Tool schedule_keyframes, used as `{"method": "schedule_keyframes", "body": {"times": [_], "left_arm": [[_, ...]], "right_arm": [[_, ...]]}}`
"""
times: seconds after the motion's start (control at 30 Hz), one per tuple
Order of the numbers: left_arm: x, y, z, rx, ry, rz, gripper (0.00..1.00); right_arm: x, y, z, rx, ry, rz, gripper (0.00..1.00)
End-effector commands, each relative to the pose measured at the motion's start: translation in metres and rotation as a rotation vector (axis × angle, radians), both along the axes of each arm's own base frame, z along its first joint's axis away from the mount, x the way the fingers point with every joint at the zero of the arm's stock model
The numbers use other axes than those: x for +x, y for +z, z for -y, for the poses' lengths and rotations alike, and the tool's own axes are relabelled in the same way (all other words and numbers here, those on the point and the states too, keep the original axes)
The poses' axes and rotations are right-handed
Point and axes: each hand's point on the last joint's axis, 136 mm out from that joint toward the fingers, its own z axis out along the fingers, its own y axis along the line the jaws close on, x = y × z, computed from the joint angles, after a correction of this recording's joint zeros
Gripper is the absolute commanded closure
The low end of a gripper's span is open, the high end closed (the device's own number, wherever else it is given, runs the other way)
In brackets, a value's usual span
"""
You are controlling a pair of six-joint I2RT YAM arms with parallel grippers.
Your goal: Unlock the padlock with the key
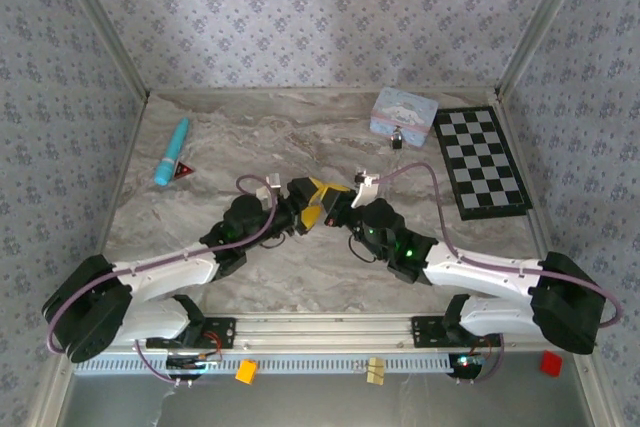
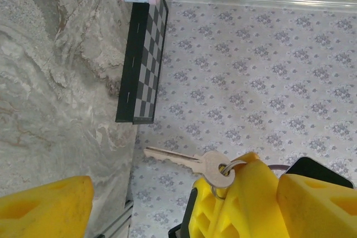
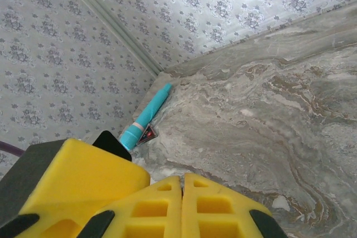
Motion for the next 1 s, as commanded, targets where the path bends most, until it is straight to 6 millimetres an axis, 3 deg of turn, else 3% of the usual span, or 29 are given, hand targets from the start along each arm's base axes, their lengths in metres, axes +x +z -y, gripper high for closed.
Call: {"method": "schedule_keyframes", "body": {"times": [0.0,0.43,0.73,0.87,0.97], "left_arm": [[0.005,0.03,0.005,-0.083,0.017,0.047,0.17],[0.015,0.033,-0.012,-0.036,0.078,0.075,0.19],[0.017,0.039,-0.018,-0.01,0.085,0.094,0.26],[0.015,0.033,-0.02,0.005,0.087,0.082,0.16],[0.015,0.034,-0.019,0.006,0.08,0.085,0.14]], "right_arm": [[-0.008,0.015,-0.01,0.062,0.053,0.024,1.0],[-0.018,0.005,0.002,0.066,0.042,0.004,1.0],[-0.019,0.001,0.002,0.06,0.044,0.0,1.0],[-0.02,0.011,0.002,0.072,0.05,0.021,1.0],[-0.022,0.02,0.0,0.09,0.065,0.051,1.0]]}}
